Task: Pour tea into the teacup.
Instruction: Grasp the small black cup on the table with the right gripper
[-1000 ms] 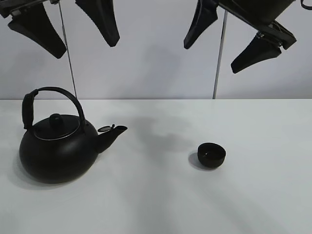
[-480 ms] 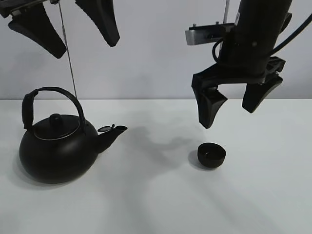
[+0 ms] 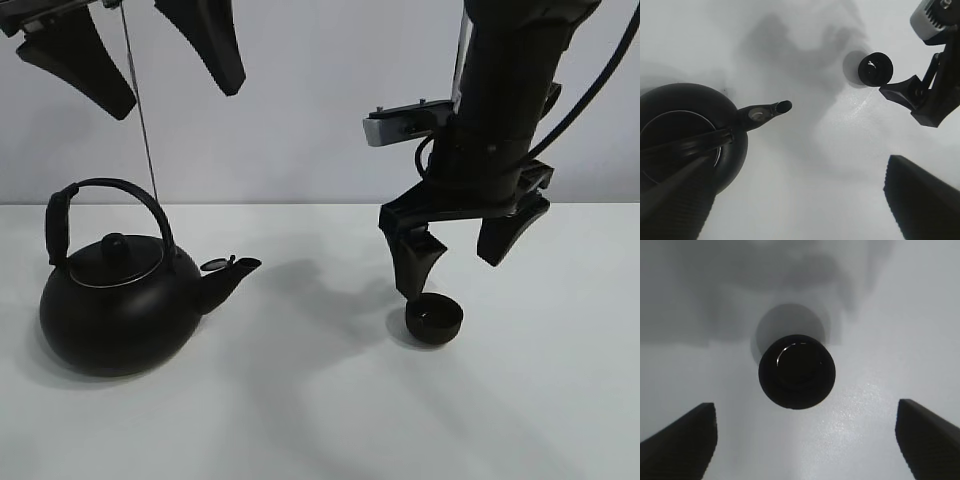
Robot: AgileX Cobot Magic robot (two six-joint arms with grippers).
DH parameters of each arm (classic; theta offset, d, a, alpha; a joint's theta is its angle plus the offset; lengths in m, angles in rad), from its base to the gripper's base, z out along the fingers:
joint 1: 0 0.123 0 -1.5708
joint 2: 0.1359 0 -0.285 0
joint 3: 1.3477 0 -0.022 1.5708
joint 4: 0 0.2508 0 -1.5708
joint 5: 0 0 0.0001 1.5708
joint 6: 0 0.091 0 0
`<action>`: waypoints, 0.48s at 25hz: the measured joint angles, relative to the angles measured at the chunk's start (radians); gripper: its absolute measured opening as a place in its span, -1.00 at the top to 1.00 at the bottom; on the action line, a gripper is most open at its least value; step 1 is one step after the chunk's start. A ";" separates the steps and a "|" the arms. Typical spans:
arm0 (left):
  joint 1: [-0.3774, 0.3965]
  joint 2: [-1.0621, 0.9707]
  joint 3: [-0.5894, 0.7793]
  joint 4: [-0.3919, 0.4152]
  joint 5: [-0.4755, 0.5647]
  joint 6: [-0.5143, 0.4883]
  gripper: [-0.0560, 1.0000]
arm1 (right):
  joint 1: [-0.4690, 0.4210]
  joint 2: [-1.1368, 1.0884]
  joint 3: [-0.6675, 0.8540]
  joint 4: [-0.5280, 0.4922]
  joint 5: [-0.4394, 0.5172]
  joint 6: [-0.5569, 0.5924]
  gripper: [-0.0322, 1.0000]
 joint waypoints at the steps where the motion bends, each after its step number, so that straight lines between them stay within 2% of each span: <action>1: 0.000 0.000 0.000 0.000 0.000 0.000 -0.35 | 0.000 0.009 0.000 0.000 -0.010 -0.001 -0.34; 12: 0.000 0.000 0.000 0.000 -0.007 0.000 -0.35 | 0.000 0.096 0.000 0.014 -0.062 -0.004 -0.34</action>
